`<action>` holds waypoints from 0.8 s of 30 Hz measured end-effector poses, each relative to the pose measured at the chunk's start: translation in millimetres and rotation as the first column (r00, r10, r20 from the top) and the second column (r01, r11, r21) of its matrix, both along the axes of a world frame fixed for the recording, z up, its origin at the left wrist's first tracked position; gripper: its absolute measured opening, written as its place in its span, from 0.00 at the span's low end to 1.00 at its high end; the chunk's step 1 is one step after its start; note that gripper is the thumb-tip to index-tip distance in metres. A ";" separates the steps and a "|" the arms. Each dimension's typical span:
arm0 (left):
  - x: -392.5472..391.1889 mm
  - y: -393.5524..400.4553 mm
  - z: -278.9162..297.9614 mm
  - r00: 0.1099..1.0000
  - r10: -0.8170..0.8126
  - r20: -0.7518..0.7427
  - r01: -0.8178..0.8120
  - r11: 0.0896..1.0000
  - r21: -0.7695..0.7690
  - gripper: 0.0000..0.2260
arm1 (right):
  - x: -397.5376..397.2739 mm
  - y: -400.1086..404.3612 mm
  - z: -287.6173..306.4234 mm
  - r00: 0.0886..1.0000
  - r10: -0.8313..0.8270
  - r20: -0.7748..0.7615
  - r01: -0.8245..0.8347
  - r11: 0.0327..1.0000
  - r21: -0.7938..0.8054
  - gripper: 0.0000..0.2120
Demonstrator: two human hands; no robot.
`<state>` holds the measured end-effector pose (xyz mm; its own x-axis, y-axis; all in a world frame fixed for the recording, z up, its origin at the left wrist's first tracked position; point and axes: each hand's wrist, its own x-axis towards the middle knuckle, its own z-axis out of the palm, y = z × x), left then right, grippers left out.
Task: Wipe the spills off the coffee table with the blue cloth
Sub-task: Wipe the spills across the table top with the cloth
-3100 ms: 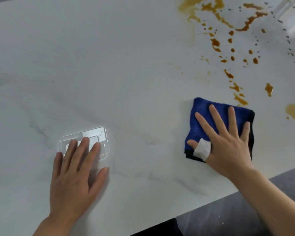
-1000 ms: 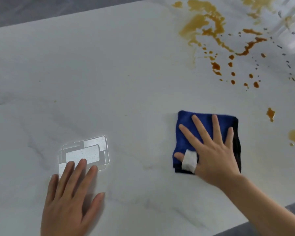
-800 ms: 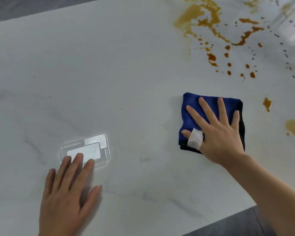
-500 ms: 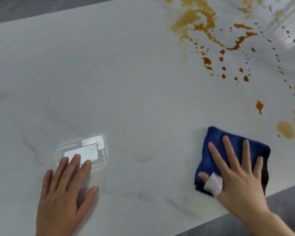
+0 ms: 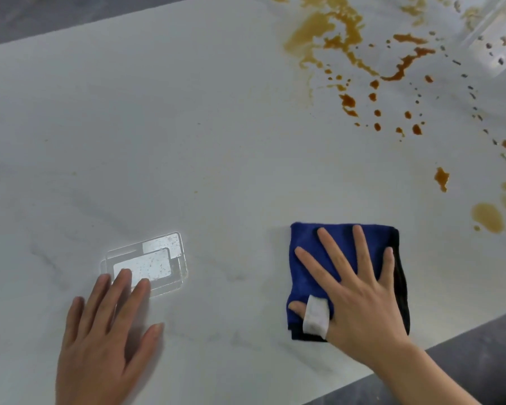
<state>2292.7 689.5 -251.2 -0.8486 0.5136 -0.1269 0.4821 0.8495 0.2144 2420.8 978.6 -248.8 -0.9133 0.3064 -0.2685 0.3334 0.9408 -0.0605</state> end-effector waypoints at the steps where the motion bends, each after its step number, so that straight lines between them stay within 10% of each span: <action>1: -0.6 -0.4 0.3 1.000 -0.002 0.000 0.002 1.000 -0.002 0.35 | -3.2 2.5 0.4 1.000 -0.019 0.006 0.019 1.000 0.002 0.33; 24: -102.6 184.7 -0.7 0.998 -0.033 -0.052 0.035 0.999 0.039 0.33 | -10.0 11.4 -3.2 1.000 -0.001 0.002 0.002 0.998 -0.067 0.34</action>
